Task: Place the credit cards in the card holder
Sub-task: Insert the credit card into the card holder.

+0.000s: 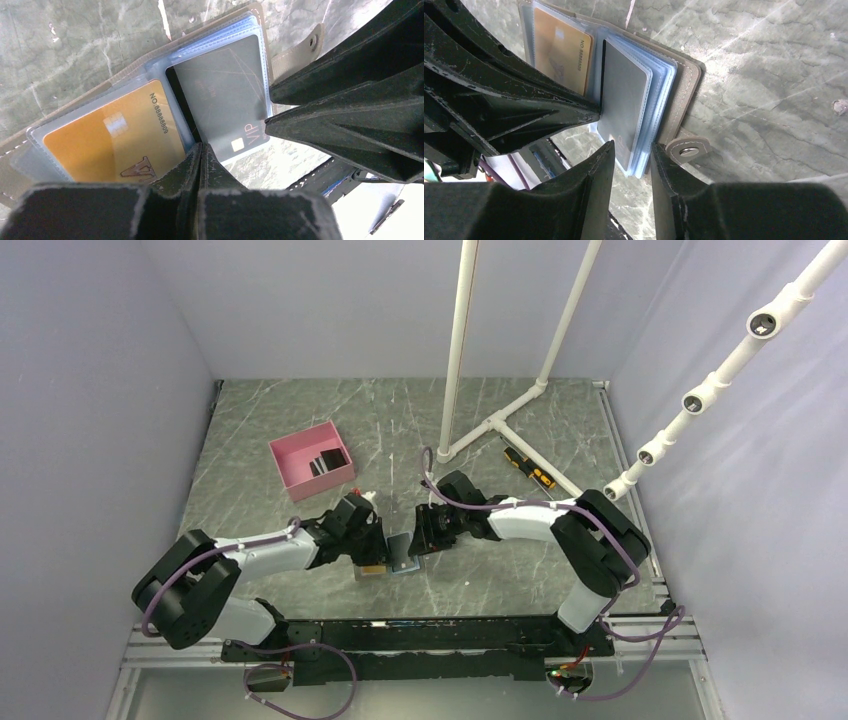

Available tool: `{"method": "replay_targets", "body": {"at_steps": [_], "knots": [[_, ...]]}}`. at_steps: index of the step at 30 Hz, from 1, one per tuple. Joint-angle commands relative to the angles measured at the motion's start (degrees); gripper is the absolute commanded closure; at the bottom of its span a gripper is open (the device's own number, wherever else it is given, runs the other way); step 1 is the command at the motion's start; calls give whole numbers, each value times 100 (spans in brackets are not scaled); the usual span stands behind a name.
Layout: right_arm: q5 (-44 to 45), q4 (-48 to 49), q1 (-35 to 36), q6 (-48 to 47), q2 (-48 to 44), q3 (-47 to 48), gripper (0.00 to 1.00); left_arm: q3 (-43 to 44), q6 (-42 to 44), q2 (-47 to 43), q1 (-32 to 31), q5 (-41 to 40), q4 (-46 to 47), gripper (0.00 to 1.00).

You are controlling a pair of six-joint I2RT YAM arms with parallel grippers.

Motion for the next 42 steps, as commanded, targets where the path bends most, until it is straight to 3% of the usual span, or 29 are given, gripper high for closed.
{"method": "replay_targets", "body": {"at_steps": [1, 10, 42], "knots": [[-119, 285, 2, 58, -240, -52, 66, -263, -97, -28, -1, -212, 50, 97], [173, 1, 113, -28, -729, -117, 63, -401, -150, -104, -3, -191, 126, 100], [-160, 476, 272, 164, -240, -142, 70, -445, -119, -274, 2, -125, 130, 100]]}}
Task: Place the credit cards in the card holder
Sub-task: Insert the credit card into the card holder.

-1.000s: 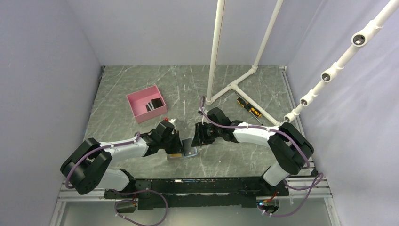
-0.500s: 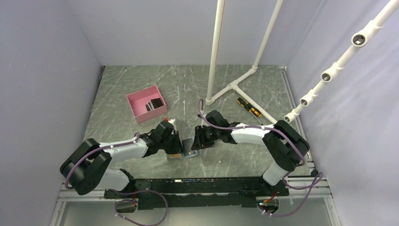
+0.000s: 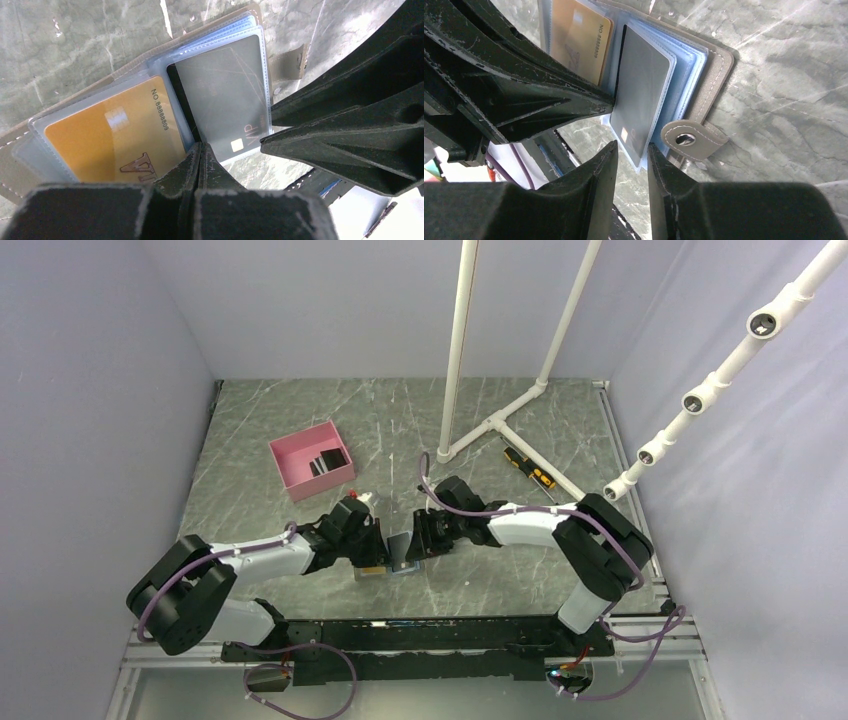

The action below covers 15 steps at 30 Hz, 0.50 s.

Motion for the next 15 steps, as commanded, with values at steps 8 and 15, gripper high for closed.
{"method": "replay_targets", "body": {"at_steps": [8, 15], "knots": [[-100, 122, 209, -12, -341, 184, 69, -66, -36, -526, -1, -97, -483, 85], [-285, 209, 336, 36, -68, 581, 66, 284, -76, -1780, -7, -283, -1453, 50]]}}
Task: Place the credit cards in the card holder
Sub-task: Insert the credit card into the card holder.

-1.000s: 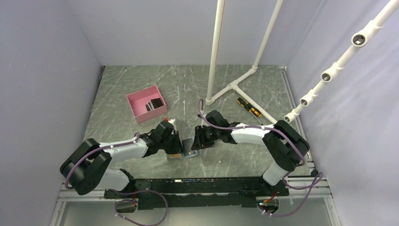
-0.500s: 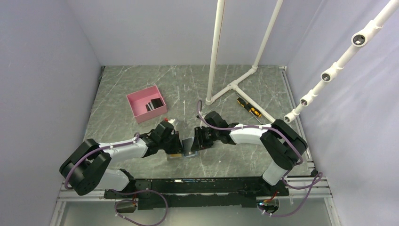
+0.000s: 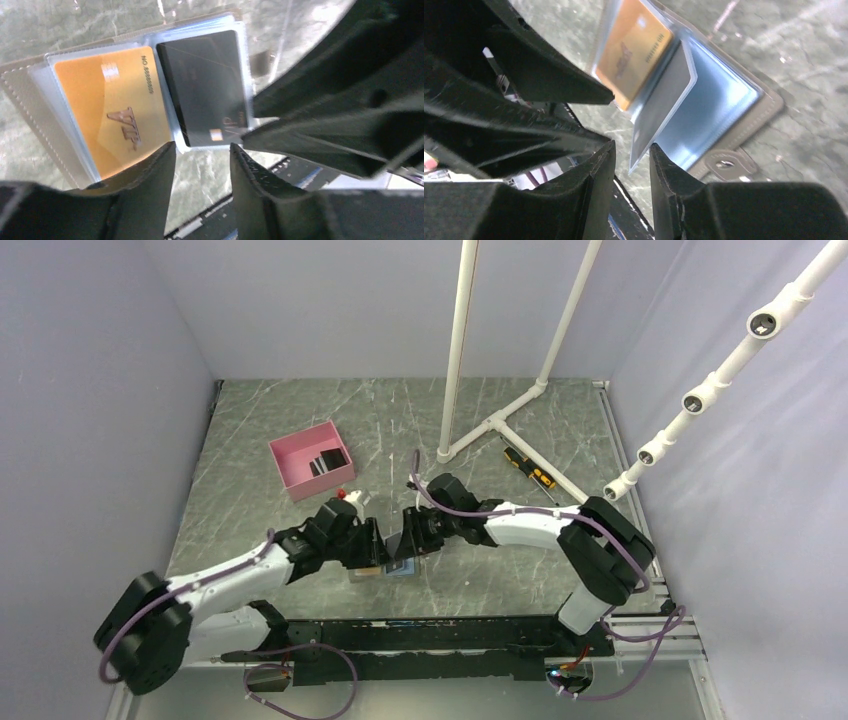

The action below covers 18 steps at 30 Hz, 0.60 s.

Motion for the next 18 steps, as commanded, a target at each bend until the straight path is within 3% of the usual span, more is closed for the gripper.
{"method": "replay_targets", "body": {"at_steps": [1, 10, 13, 18], "knots": [[-240, 260, 94, 65, 159, 438, 66, 421, -83, -949, -3, -245, -850, 47], [-465, 481, 450, 316, 1157, 1419, 63, 1429, 1, -2832, 2, -1021, -2923, 37], [-580, 492, 472, 356, 1308, 1693, 63, 1929, 185, -3078, 1, -1395, -3515, 34], [-282, -35, 399, -11, 804, 1575, 61, 2477, 396, -3071, 1, -1575, -3867, 32]]}}
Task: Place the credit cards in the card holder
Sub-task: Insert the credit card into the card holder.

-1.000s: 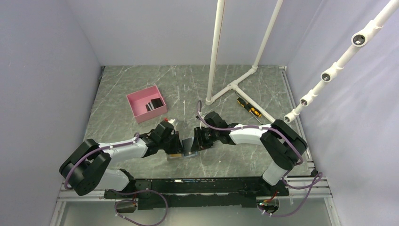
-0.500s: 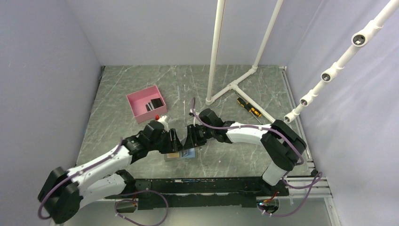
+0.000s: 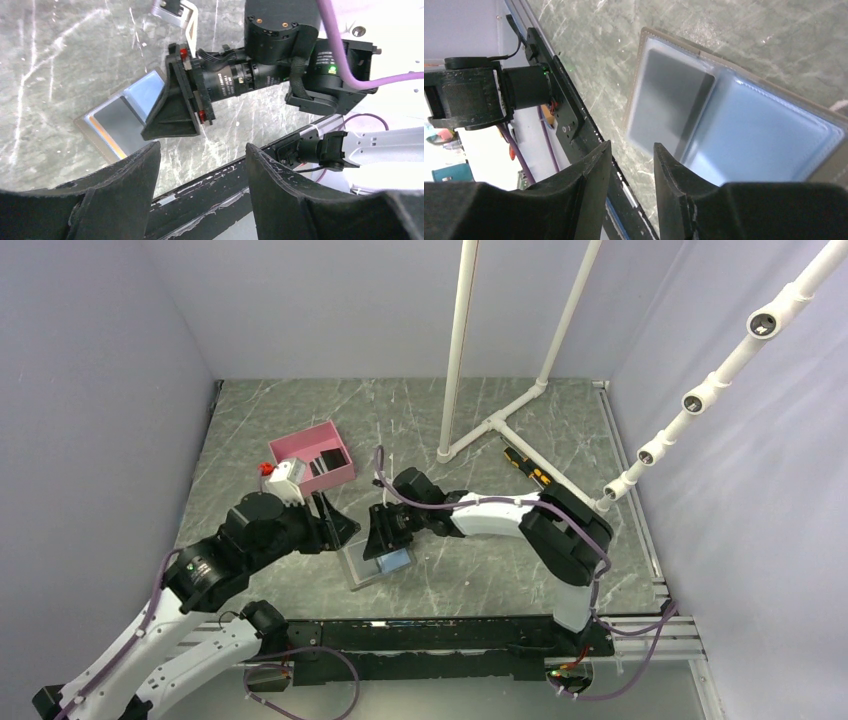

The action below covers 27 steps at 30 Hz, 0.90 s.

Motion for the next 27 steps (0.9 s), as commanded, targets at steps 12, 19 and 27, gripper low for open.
{"method": "replay_targets", "body": {"at_steps": [12, 19, 27], "knots": [[920, -1472, -570, -958, -1674, -370, 48, 756, 620, 1125, 109, -653, -375, 19], [2219, -2639, -1056, -1745, -2612, -276, 42, 1475, 1417, 2474, 1971, 407, -206, 5], [2990, -3706, -1502, -1788, -3380, 312, 34, 3029, 2011, 4366, 3209, 560, -530, 9]]}}
